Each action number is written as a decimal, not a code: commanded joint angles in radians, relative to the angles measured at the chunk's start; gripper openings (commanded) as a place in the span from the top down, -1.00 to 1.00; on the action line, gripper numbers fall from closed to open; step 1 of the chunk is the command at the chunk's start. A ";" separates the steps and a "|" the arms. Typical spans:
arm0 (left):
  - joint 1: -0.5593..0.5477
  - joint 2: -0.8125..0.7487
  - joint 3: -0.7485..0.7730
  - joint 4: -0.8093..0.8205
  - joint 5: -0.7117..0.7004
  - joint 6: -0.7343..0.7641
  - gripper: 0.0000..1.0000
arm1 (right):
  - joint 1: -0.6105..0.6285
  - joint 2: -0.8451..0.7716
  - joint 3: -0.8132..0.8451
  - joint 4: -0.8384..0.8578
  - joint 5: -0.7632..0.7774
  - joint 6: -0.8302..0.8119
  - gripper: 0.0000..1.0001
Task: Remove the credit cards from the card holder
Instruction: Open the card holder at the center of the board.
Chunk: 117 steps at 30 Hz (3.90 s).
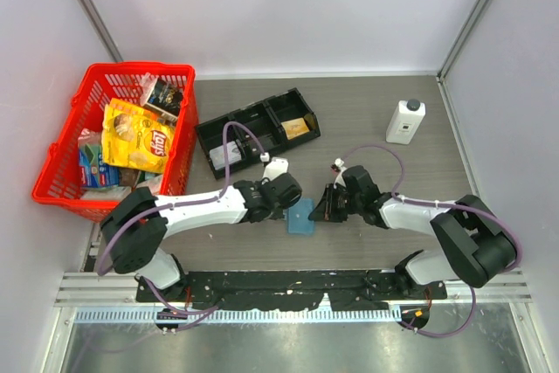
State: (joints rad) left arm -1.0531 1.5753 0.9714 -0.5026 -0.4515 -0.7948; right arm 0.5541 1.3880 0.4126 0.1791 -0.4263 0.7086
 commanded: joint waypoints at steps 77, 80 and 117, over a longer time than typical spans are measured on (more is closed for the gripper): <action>0.027 0.057 0.012 0.558 0.365 -0.116 -0.54 | -0.075 -0.156 0.377 -0.744 0.505 -0.294 0.98; 0.028 0.130 0.073 0.581 0.393 -0.106 -0.55 | -0.075 -0.159 0.388 -0.747 0.514 -0.287 0.97; 0.058 0.112 0.004 0.567 0.312 -0.113 1.00 | 0.048 -0.093 0.443 -0.722 0.578 -0.288 -0.26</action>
State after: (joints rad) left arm -0.9989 1.7969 1.0180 0.0444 -0.0772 -0.9001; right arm 0.5354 1.2396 0.7776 -0.5732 0.1440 0.4267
